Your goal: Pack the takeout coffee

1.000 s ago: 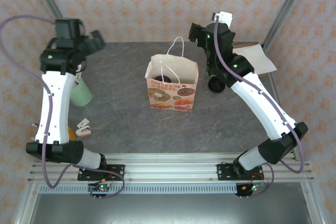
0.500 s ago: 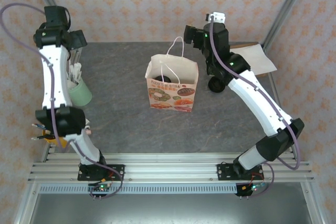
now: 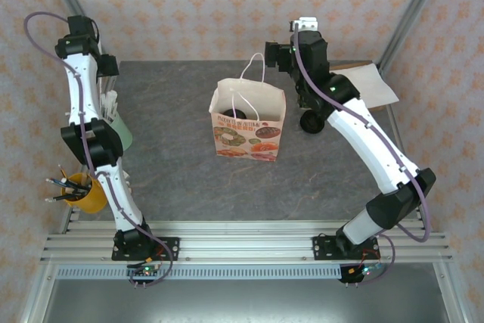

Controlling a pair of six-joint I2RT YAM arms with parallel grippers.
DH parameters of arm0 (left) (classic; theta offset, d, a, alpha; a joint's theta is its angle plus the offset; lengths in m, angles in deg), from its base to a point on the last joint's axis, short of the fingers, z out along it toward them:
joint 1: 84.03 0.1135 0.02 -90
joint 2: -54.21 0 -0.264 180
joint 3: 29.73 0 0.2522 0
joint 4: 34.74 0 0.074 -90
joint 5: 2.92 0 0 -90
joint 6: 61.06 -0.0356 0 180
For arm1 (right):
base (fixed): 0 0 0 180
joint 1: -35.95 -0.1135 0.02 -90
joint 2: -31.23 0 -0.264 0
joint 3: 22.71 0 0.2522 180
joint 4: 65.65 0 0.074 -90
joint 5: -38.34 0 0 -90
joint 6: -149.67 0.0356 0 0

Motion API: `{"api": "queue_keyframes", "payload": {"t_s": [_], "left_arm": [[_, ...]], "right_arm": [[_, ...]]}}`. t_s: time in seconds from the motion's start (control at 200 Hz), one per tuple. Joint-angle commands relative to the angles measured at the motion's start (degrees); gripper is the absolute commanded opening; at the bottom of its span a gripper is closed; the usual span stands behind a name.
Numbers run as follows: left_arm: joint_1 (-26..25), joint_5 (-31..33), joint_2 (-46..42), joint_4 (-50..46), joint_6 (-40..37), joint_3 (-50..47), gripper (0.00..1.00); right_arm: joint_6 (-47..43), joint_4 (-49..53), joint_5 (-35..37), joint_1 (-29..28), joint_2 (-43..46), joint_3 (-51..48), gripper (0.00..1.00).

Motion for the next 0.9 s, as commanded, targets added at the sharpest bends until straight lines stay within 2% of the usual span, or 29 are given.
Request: {"api": "queue_keyframes", "payload": {"t_s": [0.0, 0.055, 0.155, 0.335, 0.455, 0.52, 0.606, 0.651, 0.706, 0.796, 0.841, 0.891], "left_arm": [[0.03, -1.58, 2.42, 1.48, -1.2, 4.01, 0.51], [-0.03, -2.76, 3.15, 2.47, -1.34, 5.36, 0.29], [-0.57, -3.68, 2.93, 4.04, -2.36, 7.95, 0.0], [-2.78, 1.08, -4.0, 7.77, -0.83, 10.57, 0.0], [-6.75, 7.17, -12.38, 11.71, 2.3, 10.63, 0.0], [-10.08, 7.58, -17.0, 13.77, 4.68, 10.45, 0.0], [-15.86, 1.44, -22.88, 16.1, 6.93, 9.11, 0.0], [-20.75, 0.43, -25.11, 17.86, 7.38, 7.32, 0.0], [-26.35, -4.31, -27.0, 20.99, 8.86, 3.35, 0.0], [-32.62, -15.89, -27.33, 28.19, 19.46, -2.55, 0.0], [-35.63, -18.28, -26.86, 32.34, 24.72, -5.44, 0.0], [-39.11, -18.86, -25.9, 34.72, 25.81, -6.9, 0.0]], "right_arm": [[-1.68, 1.14, 2.02, 0.0, 0.36, 3.13, 1.0], [-1.78, 1.29, 2.23, -0.06, 0.09, 3.48, 1.0], [-1.7, 2.41, 2.55, -0.04, -1.17, 5.12, 1.0], [1.23, 5.8, 5.83, 0.5, -1.56, 7.04, 1.0], [6.58, 8.68, 3.46, 4.49, 0.97, 5.74, 1.0], [8.48, 9.46, 2.85, 7.15, 2.88, 4.35, 1.0], [9.51, 10.02, 2.26, 10.76, 5.23, 2.27, 1.0], [11.13, 10.82, 2.24, 12.79, 6.05, 1.39, 1.0], [13.51, 11.94, 1.22, 15.6, 6.78, 0.2, 1.0], [18.46, 14.15, -1.68, 19.59, 7.25, -1.32, 1.0], [20.45, 14.91, -2.0, 20.54, 7.34, -1.95, 1.0], [21.67, 15.34, -2.8, 21.11, 7.74, -2.59, 1.0]]}}
